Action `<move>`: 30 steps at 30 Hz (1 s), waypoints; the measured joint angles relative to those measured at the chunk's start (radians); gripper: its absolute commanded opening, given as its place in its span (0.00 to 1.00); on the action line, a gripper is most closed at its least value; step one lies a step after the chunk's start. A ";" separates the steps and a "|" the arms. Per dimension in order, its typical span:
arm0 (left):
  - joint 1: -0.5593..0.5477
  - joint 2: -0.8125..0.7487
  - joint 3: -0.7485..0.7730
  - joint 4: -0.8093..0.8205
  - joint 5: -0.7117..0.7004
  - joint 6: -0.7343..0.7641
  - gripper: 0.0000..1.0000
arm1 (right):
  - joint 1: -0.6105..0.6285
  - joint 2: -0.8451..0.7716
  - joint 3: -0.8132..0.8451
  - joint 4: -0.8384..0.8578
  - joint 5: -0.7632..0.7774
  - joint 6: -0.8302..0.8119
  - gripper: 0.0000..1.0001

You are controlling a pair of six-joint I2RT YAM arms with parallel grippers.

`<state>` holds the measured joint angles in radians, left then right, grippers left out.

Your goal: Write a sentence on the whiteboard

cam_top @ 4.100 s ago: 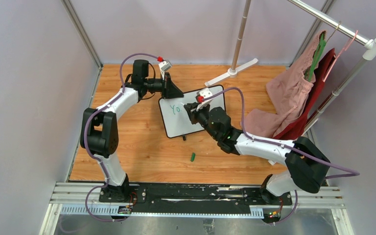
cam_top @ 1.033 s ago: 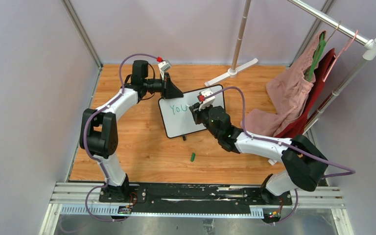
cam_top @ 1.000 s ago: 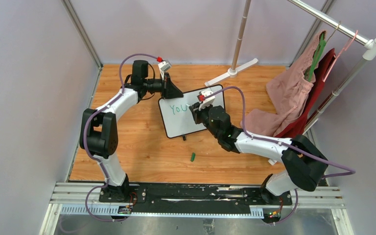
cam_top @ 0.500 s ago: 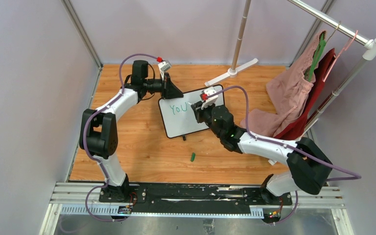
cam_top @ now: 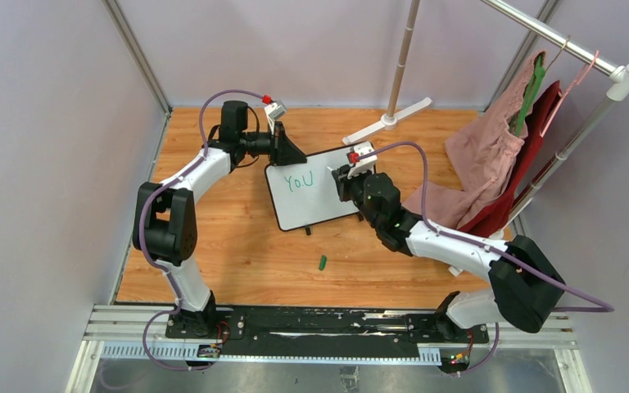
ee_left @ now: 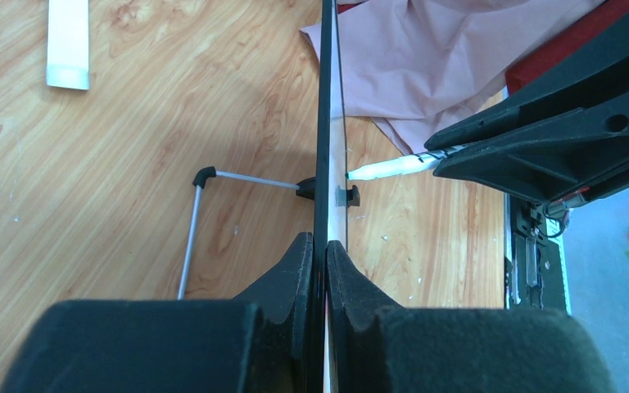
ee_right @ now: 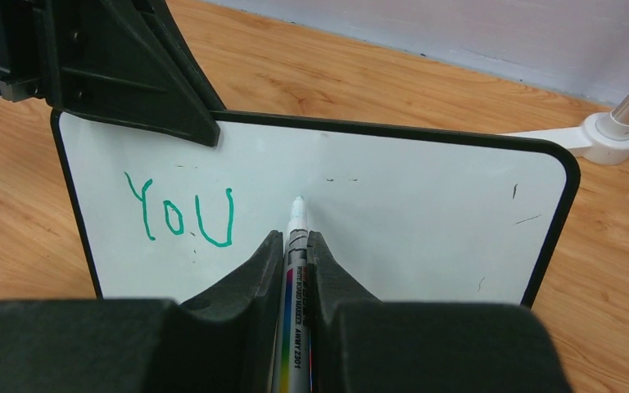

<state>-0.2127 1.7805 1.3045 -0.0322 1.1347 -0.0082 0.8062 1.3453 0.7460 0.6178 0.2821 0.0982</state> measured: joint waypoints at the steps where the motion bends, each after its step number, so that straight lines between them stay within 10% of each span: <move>1: 0.000 0.000 0.000 0.000 0.000 0.000 0.00 | -0.001 0.002 0.000 -0.001 0.000 0.000 0.00; 30: 0.000 -0.004 -0.005 0.005 -0.008 -0.014 0.00 | -0.006 0.047 0.023 -0.013 -0.056 0.018 0.00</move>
<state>-0.2127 1.7767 1.2991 -0.0269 1.1267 -0.0227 0.8001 1.3918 0.7692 0.6048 0.2256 0.1162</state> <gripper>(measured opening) 0.122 0.165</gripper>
